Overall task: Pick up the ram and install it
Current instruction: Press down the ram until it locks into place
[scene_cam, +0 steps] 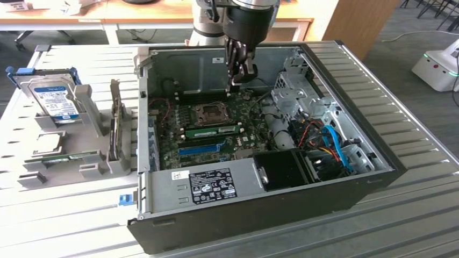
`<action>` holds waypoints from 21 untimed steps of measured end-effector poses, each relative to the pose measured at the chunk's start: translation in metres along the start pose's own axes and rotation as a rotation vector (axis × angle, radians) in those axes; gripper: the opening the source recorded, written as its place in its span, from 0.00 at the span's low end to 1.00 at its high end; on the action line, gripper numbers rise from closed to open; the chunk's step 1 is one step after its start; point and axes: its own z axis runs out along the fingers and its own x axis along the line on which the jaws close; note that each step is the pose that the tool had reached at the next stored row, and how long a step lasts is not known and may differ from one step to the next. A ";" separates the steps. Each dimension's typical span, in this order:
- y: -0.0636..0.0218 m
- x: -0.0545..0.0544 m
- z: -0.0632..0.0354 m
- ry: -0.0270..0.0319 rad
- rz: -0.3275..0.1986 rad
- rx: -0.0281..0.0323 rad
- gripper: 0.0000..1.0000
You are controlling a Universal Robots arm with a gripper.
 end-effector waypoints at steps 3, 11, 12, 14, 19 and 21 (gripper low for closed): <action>0.0041 0.000 0.0004 0.0002 -0.004 0.0000 0.10; 0.0119 0.000 0.0014 0.0007 -0.015 0.0002 0.10; 0.0119 0.000 0.0014 0.0007 -0.015 0.0001 0.10; 0.0119 0.000 0.0014 0.0007 -0.015 0.0002 0.10; 0.0119 0.000 0.0014 0.0007 -0.015 0.0002 0.10; 0.0118 0.000 0.0014 0.0007 -0.015 0.0001 0.10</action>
